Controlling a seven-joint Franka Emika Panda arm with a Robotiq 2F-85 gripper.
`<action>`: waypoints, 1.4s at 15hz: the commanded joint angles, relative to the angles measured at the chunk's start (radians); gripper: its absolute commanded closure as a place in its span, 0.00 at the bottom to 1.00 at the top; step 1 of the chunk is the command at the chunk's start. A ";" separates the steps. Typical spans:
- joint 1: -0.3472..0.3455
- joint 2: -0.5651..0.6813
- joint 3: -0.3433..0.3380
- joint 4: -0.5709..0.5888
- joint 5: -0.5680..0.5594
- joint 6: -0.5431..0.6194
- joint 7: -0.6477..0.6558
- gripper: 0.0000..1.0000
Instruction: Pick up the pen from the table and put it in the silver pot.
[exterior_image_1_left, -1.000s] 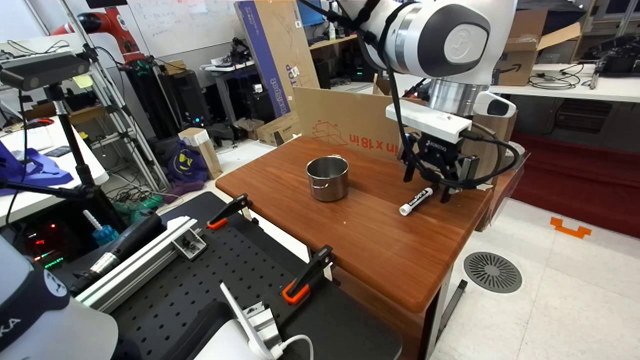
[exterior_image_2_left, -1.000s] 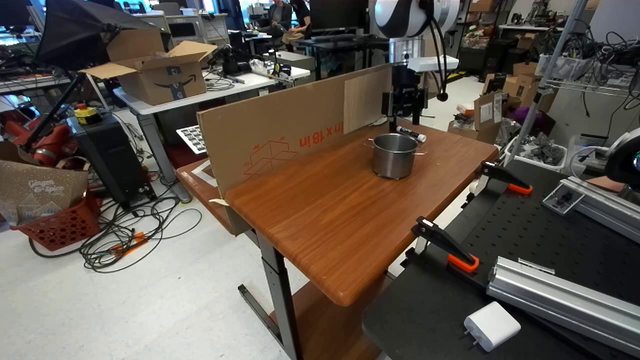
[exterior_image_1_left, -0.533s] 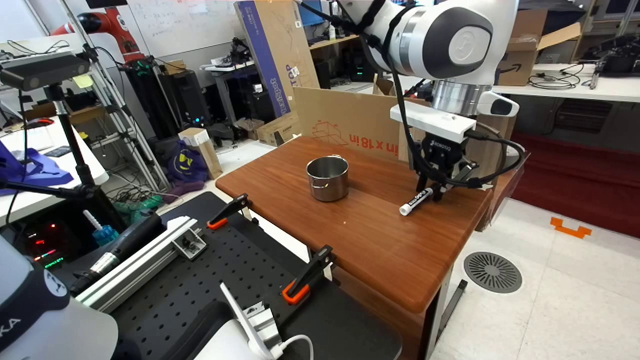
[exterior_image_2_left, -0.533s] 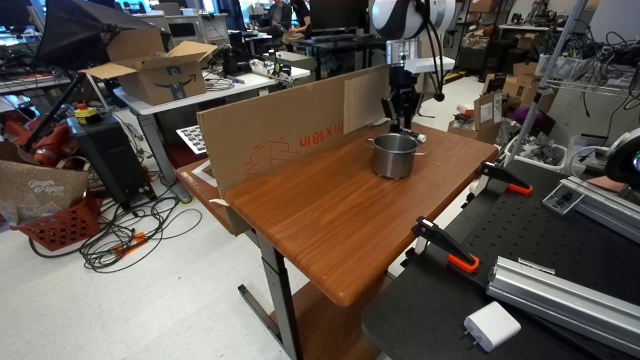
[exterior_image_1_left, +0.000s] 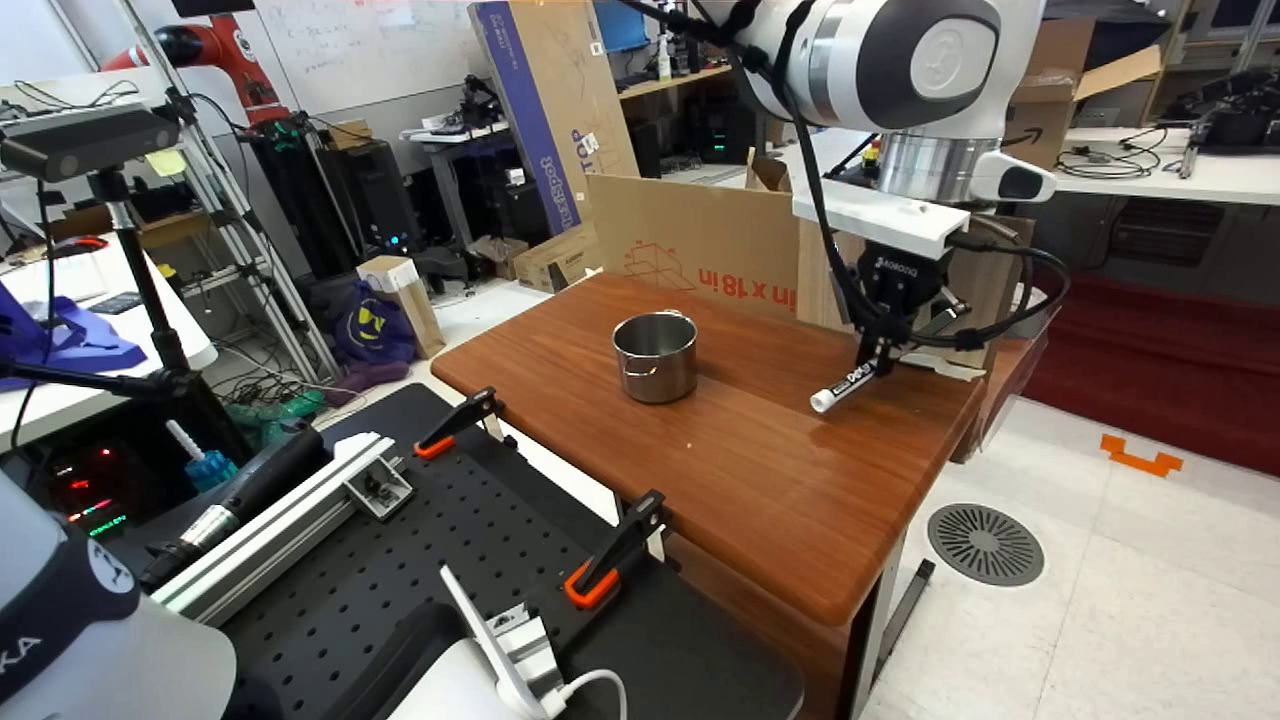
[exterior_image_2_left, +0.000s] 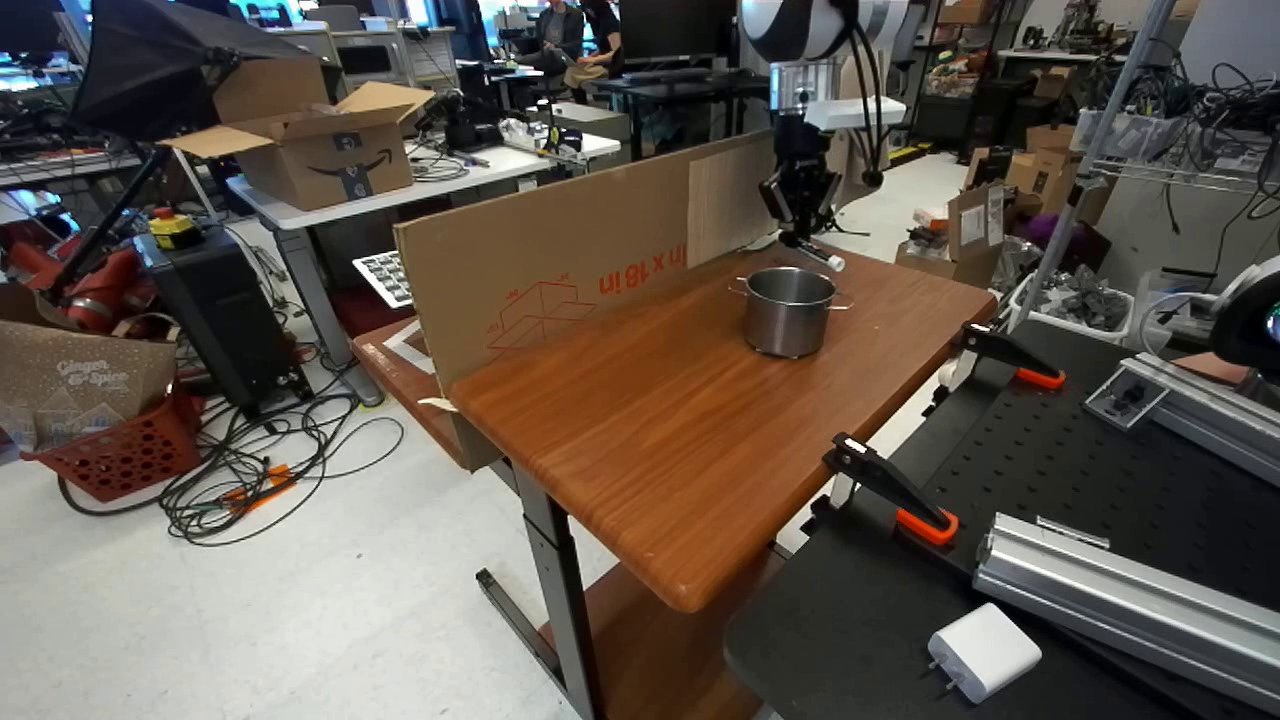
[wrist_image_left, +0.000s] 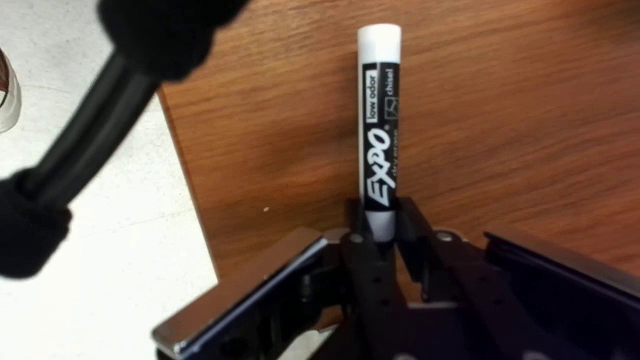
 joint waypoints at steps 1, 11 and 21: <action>0.001 -0.079 0.011 -0.084 -0.028 0.064 0.007 0.95; 0.071 -0.363 0.045 -0.491 -0.066 0.437 -0.008 0.95; 0.130 -0.555 0.081 -0.812 -0.122 0.749 0.004 0.95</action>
